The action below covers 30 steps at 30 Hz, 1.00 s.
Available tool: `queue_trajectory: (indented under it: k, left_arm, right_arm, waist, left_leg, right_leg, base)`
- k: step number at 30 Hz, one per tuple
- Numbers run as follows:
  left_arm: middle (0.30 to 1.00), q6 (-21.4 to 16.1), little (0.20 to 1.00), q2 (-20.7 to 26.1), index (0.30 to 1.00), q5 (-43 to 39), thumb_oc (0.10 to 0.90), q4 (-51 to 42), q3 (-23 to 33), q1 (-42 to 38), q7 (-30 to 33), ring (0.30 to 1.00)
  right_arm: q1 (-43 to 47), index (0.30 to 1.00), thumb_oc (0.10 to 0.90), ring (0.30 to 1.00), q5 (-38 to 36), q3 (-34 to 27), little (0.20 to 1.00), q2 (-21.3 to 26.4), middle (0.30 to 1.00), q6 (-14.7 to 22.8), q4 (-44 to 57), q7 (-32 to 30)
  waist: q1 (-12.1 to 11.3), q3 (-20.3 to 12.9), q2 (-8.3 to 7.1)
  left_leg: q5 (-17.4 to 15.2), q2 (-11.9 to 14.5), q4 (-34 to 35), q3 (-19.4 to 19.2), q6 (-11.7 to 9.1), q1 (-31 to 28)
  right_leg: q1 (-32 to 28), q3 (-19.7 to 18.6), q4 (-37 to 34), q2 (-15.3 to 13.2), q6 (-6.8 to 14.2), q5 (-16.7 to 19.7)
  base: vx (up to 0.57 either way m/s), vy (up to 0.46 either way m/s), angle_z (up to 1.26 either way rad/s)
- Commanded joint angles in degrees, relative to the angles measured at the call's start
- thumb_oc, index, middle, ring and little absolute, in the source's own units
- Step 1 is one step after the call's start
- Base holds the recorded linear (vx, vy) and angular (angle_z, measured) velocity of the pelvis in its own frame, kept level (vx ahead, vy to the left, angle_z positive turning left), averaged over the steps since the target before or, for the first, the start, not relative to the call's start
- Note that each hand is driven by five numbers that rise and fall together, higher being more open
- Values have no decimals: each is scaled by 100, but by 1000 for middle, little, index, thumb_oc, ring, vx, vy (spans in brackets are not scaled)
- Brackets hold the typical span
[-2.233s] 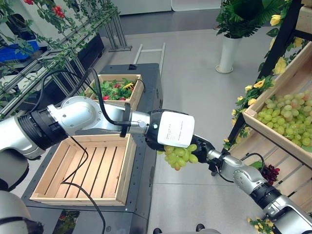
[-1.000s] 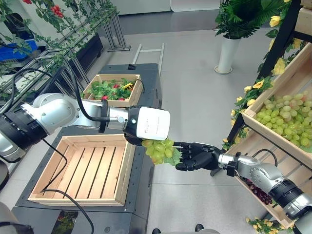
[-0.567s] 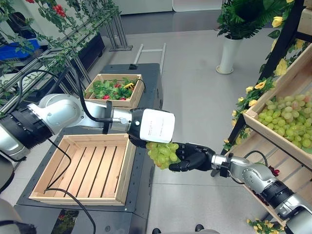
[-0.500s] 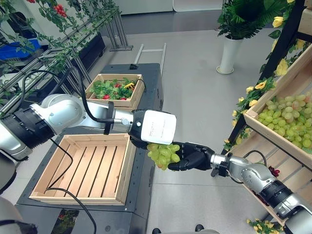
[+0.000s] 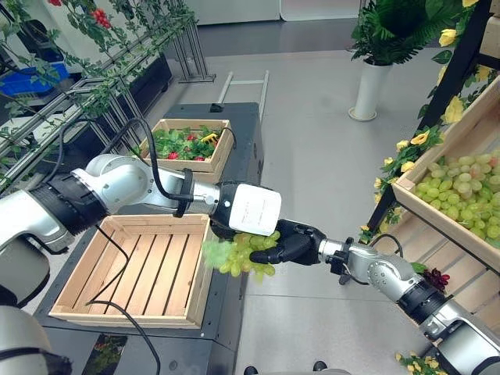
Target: Pick up the fruits from the basket on one side to the basket on the other side
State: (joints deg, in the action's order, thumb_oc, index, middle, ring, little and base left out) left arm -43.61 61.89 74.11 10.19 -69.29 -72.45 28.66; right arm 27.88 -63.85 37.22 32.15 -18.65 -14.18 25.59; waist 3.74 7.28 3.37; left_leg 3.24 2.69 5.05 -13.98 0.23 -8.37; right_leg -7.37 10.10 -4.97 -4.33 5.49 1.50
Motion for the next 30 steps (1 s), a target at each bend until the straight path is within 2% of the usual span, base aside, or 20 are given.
queue_trajectory:
  k: [1, 2, 3, 9, 16, 22, 26, 27, 28, 30]
  left_arm:
    - [300, 472, 300, -287, 300, -360, 400, 644, 404, -379, 439, 300]
    - [300, 499, 300, -308, 300, -375, 400, 640, 408, -386, 446, 300]
    - [300, 537, 300, -347, 300, -382, 400, 651, 412, -403, 448, 300]
    - [300, 571, 300, -503, 300, -261, 400, 668, 494, -368, 335, 300]
    - [300, 618, 300, -484, 300, -287, 400, 786, 471, -362, 212, 300]
    - [300, 769, 300, -457, 300, -411, 400, 942, 415, -466, 170, 300]
    - [300, 1011, 300, -430, 300, -607, 400, 1053, 374, -559, 64, 300]
    - [484, 1083, 484, -422, 484, -787, 522, 1066, 382, -559, -26, 484]
    - [900, 1251, 900, -404, 900, -1071, 800, 1105, 411, -563, -208, 900]
    - [900, 1375, 900, -396, 900, -1119, 800, 1142, 463, -547, -269, 900]
  right_arm:
    - [880, 799, 733, 799, -941, -184, 799, -618, 799, 323, 417, 109]
    - [876, 535, 557, 535, -943, -173, 535, -637, 535, 334, 399, 86]
    - [876, 300, 400, 300, -975, -165, 300, -665, 300, 343, 371, 52]
    - [828, 300, 400, 300, -1042, -185, 300, -866, 300, 377, 185, 161]
    - [866, 300, 400, 300, -1079, -213, 300, -861, 300, 426, 219, 96]
    - [828, 300, 400, 300, -976, -234, 300, -836, 300, 384, 166, 169]
    - [805, 300, 400, 300, -918, -242, 300, -806, 300, 391, 83, 232]
    - [799, 300, 400, 300, -899, -240, 300, -804, 300, 395, 83, 231]
    - [803, 300, 400, 300, -875, -243, 300, -779, 300, 399, 74, 225]
    - [789, 300, 400, 300, -816, -266, 300, -773, 300, 400, 50, 235]
  waist:
    - [-69, -307, -200]
    - [-71, -308, -199]
    - [-67, -307, -197]
    - [-71, -300, -193]
    - [-56, -300, -191]
    - [-40, -318, -184]
    - [-43, -317, -186]
    - [-44, -316, -186]
    - [-52, -318, -190]
    - [-49, -317, -193]
  left_leg:
    - [-592, 4, -5, 508, -242, -1]
    - [-592, 5, -5, 509, -242, -1]
    - [-592, 8, -5, 501, -243, -4]
    - [-585, 23, -5, 499, -254, -12]
    - [-574, 24, -5, 494, -258, -2]
    - [-575, 27, -5, 483, -258, -1]
    - [-564, 33, -5, 472, -265, -2]
    - [-561, 33, -5, 471, -266, -3]
    - [-559, 30, -5, 479, -264, 5]
    - [-557, 34, -5, 475, -266, 6]
  right_leg:
    - [-196, 394, 17, 63, -74, -434]
    - [-198, 395, 16, 64, -75, -433]
    - [-201, 393, 9, 65, -80, -431]
    - [-218, 407, -3, 62, -81, -424]
    - [-202, 393, 0, 63, -79, -424]
    - [-196, 384, -3, 62, -77, -421]
    - [-204, 402, -3, 59, -78, -415]
    - [-205, 403, -3, 60, -79, -414]
    - [-198, 398, -3, 64, -84, -414]
    - [-196, 394, -3, 62, -83, -411]
  base:
    - [0, 0, 0]
    - [0, 0, 0]
    - [0, 0, 0]
    - [0, 0, 0]
    - [0, 0, 0]
    - [0, 0, 0]
    - [0, 0, 0]
    - [0, 0, 0]
    - [0, 0, 0]
    - [0, 0, 0]
